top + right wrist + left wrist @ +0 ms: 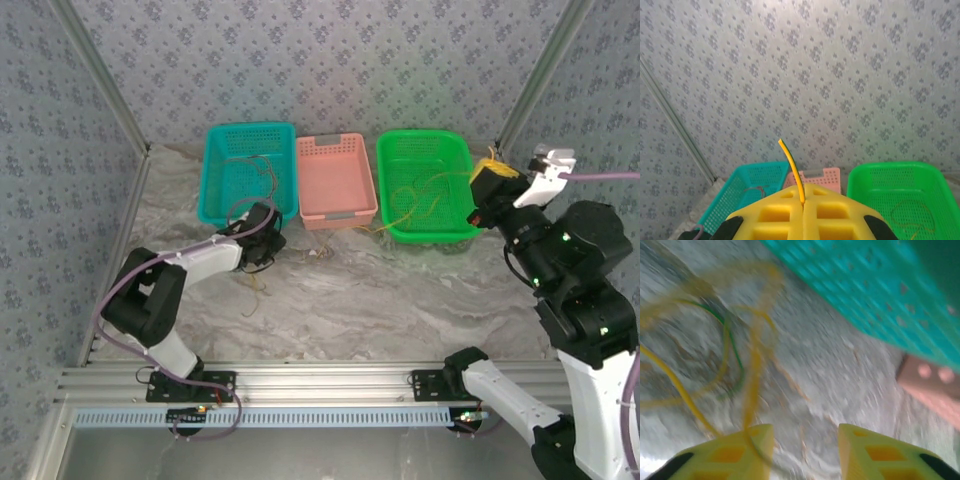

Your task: Untangle the cables

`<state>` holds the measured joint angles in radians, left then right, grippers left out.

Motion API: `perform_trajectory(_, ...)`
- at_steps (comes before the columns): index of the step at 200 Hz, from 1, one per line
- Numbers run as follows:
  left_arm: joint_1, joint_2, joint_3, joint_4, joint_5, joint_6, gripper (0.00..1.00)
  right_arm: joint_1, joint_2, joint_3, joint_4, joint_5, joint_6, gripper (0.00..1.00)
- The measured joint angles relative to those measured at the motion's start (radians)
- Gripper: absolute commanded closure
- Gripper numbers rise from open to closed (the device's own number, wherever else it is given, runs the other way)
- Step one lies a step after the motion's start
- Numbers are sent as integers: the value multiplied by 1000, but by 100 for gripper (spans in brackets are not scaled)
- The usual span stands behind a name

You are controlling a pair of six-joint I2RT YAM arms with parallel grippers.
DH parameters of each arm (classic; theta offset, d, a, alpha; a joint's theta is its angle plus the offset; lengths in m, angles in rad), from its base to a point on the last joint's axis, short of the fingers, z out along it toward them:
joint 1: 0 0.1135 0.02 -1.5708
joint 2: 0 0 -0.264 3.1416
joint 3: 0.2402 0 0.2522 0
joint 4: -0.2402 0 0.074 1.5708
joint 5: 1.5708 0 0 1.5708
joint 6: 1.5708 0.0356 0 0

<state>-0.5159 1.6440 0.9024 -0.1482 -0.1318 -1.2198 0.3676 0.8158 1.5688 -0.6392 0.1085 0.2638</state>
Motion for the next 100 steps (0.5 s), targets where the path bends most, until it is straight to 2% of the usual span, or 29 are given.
perform_trajectory(58, 177, -97, -182, 38, 13, 46, 74, 0, 77, 223, -34, 57, -66, 100)
perform_trajectory(77, 222, -122, -215, 43, 32, 65, 72, 0, 124, 306, -32, 60, -79, 100)
perform_trajectory(100, 228, -130, -229, 66, 51, 83, 65, 0, 177, 383, -21, 59, -93, 100)
